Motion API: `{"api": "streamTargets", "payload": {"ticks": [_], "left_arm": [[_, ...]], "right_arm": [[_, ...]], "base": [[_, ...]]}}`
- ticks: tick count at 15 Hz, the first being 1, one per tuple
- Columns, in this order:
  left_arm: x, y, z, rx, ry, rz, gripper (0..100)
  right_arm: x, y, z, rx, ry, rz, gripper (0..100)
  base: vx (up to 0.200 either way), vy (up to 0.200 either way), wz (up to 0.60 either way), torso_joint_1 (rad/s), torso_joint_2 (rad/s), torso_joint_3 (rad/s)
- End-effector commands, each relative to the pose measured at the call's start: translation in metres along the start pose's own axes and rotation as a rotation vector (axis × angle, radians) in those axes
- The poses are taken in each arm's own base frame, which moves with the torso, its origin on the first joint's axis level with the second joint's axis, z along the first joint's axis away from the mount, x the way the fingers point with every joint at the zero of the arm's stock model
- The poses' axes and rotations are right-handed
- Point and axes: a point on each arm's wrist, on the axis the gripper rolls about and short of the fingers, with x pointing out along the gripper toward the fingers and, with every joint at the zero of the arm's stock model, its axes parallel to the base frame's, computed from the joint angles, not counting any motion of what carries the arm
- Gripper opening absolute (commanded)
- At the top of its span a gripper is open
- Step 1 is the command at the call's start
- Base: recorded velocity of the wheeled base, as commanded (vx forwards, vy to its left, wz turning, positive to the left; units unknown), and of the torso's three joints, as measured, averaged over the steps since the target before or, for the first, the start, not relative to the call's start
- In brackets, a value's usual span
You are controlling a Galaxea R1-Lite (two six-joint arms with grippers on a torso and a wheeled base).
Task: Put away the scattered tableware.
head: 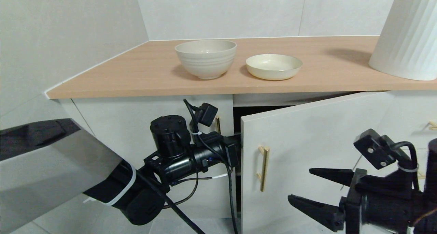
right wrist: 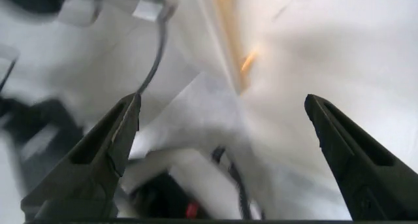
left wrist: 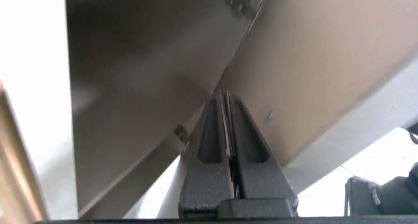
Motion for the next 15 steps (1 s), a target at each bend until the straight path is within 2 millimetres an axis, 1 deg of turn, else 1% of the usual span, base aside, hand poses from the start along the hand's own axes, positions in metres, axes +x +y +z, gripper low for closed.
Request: {"api": "streamTargets", "payload": {"ticks": [1,2,3,5,7,11,15], "left_arm": [[-0.003,-0.005,0.011,0.015,-0.026,-0.011,0],[-0.004,-0.014,0.014,0.025,-0.01,-0.021,0],[-0.006,-0.018,0.015,0.035,0.015,-0.02,0],[-0.006,-0.027,0.006,0.062,0.062,-0.033,0],[-0.002,-0.031,0.0,0.063,0.083,-0.048,0],[0.003,-0.027,-0.009,0.054,0.098,-0.027,0],[0.005,-0.025,-0.012,0.05,0.106,-0.023,0]], "right_arm": [[-0.036,0.014,0.006,-0.026,-0.037,0.07,100],[-0.046,0.016,0.002,-0.017,0.019,0.131,100],[-0.046,0.016,0.0,-0.011,0.046,0.149,100],[-0.043,0.015,-0.001,-0.004,0.067,0.149,100],[-0.038,0.014,-0.004,0.001,0.091,0.143,100],[-0.036,0.013,-0.004,0.003,0.101,0.142,100],[-0.035,0.013,-0.005,0.004,0.107,0.141,100]], "base": [[0.0,0.0,0.0,0.0,0.0,0.0],[0.0,0.0,0.0,0.0,0.0,0.0],[0.0,0.0,0.0,0.0,0.0,0.0],[0.0,0.0,0.0,0.0,0.0,0.0],[0.0,0.0,0.0,0.0,0.0,0.0],[0.0,0.0,0.0,0.0,0.0,0.0],[-0.2,0.0,0.0,0.005,0.0,0.001]]}}
